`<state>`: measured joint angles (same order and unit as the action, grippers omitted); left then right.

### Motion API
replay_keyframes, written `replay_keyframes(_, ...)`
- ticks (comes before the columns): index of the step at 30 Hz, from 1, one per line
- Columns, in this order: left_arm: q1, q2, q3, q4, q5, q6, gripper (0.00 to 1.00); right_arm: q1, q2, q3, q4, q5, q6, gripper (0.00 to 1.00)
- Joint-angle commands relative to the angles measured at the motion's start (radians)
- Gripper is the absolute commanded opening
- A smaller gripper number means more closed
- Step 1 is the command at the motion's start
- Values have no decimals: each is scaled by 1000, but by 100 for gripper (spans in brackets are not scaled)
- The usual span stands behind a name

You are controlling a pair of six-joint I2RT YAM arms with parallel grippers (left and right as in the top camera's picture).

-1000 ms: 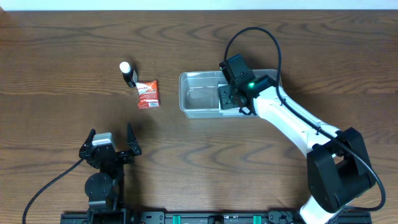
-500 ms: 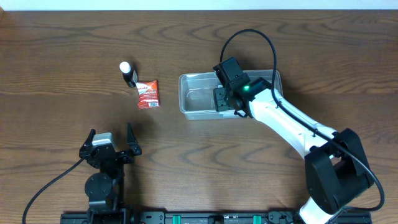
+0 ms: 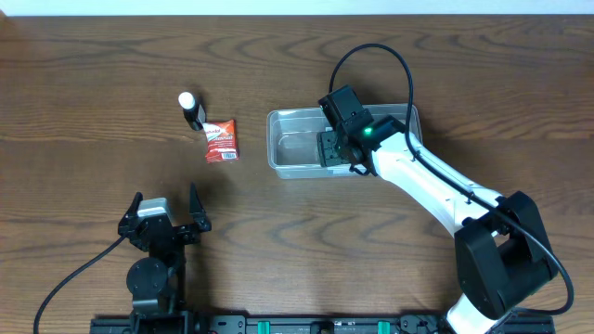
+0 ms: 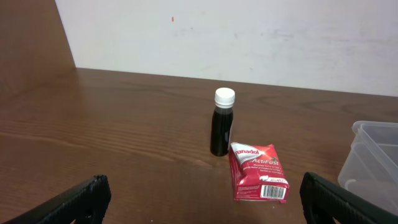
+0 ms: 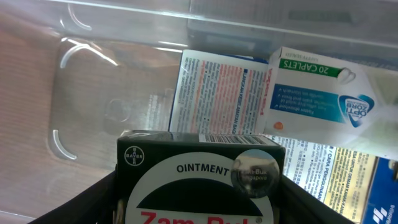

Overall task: Pack container
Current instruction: 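Carry the Zam-Buk tin over the container and lower it inside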

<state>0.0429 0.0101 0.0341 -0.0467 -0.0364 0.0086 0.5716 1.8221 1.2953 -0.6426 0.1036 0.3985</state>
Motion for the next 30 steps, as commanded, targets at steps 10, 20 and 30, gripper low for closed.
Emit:
replay_keyframes(10,-4,-6,-30,-19,-8,18,98,11,3,14,-27,29,5,67)
replay_keyframes(20,-4,-6,-30,-19,-8,18,98,-3,4,14,-53,65,5,67)
replay_keyframes(30,-4,-6,-30,-19,-8,18,98,-37,4,14,-61,65,5,69)
